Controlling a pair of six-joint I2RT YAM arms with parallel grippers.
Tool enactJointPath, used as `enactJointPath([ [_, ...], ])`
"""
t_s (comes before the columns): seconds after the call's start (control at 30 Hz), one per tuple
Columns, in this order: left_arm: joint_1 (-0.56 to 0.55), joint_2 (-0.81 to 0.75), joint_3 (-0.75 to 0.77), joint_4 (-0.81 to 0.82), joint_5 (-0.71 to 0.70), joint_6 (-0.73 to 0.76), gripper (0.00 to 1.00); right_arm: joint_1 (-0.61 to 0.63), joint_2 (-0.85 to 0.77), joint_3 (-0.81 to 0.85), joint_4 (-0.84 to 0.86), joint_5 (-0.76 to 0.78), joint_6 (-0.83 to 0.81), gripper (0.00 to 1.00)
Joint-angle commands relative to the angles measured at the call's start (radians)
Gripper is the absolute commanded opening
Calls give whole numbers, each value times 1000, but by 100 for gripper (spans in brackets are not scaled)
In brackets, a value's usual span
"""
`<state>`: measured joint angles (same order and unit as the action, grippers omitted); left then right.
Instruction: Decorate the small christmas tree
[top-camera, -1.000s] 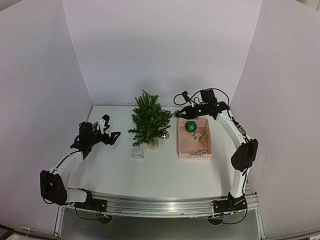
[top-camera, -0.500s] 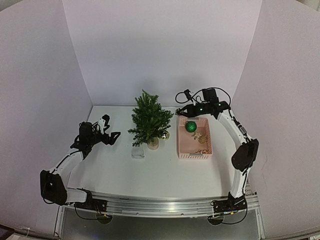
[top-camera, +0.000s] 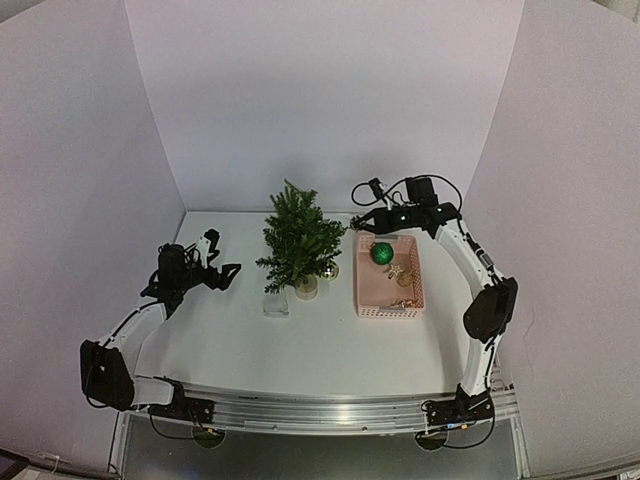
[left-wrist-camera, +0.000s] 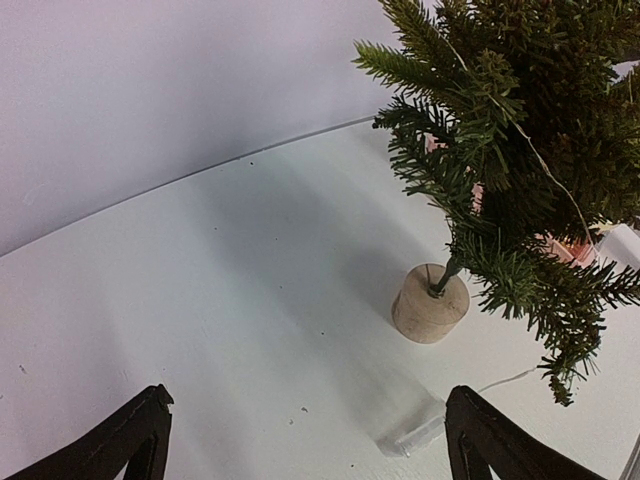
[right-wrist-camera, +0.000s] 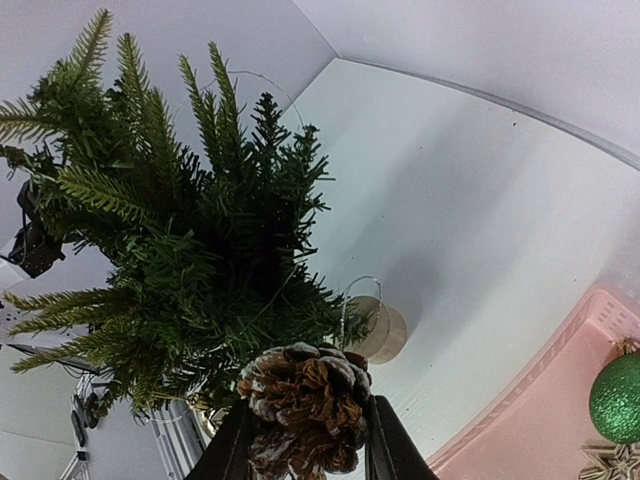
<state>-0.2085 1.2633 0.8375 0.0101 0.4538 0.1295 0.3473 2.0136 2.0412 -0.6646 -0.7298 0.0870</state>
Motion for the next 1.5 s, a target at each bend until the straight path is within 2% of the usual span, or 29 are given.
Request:
enactJointPath([
  [0.0, 5, -23, 12, 39, 8, -5, 95, 0, -46, -38, 20, -55, 20, 22],
  [1.1, 5, -26, 5, 41, 2, -2, 95, 0, -24, -126, 38, -76, 11, 22],
  [1.47, 5, -22, 7, 41, 5, 2, 95, 5, 42, -93, 88, -85, 40, 32],
])
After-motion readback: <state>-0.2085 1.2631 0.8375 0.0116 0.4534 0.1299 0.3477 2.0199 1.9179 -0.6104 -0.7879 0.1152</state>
